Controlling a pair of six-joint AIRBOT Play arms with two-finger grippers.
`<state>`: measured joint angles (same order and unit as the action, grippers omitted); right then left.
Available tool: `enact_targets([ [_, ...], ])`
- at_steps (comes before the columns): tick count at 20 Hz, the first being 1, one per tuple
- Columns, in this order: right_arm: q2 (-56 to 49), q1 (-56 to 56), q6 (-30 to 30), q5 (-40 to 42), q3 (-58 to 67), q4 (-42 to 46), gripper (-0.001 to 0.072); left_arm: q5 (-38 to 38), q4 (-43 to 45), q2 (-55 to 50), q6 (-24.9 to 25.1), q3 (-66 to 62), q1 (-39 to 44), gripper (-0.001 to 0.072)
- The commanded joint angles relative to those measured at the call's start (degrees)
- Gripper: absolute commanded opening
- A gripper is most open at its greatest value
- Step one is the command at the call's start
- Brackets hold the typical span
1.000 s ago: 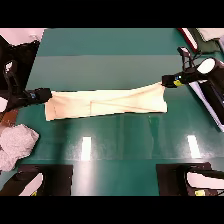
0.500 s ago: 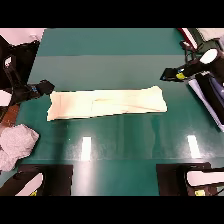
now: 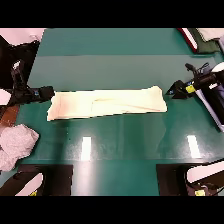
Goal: Fold the shirts.
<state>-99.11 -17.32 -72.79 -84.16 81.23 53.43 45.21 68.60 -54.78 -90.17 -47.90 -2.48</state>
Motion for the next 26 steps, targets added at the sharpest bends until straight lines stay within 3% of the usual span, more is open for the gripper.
enact_targets([
  [1,-2.47,-0.46,3.26,0.33,-3.56,-4.39,0.0566,2.64,-0.09,-0.04,0.15,-0.02,0.0,0.0028],
  [6,-4.92,4.11,3.45,2.43,-4.04,-4.44,0.0564,5.95,-1.7,-0.04,0.13,-0.02,0.0,0.0027],
  [8,-4.96,6.45,4.22,4.39,-4.04,-4.46,0.0528,6.27,-5.6,-0.09,0.15,-0.02,0.02,0.0027],
  [9,-4.96,7.48,5.01,5.16,-4.02,-4.55,0.0405,5.81,-6.95,-0.09,0.15,-0.02,0.68,0.0026],
  [11,-4.96,8.96,6.99,5.95,-4.02,-5.35,0.0254,3.52,-6.95,-0.11,0.13,-0.07,5.09,0.0026],
  [12,-4.96,9.49,9.07,5.44,-4.02,-7.43,0.0111,1.44,-6.93,-0.11,0.13,-0.07,8.22,0.0025],
  [13,-4.7,9.73,11.37,4.7,-4.02,-9.53,0.0013,-0.74,-6.99,-0.15,-0.15,-0.09,11.06,0.0025],
  [16,-1.11,9.62,13.97,4.46,-4.0,-15.08,0.0011,-1.86,-7.3,-4.66,-2.45,-3.65,18.05,0.0025],
  [20,8.48,9.94,13.81,1.44,-1.92,-16.39,0.001,-1.03,-7.28,-20.81,-2.36,-17.11,27.78,0.0026],
  [26,19.71,12.7,8.72,-0.28,5.95,-15.78,0.001,7.93,-7.23,-46.47,-1.44,-37.86,35.41,0.0026],
])
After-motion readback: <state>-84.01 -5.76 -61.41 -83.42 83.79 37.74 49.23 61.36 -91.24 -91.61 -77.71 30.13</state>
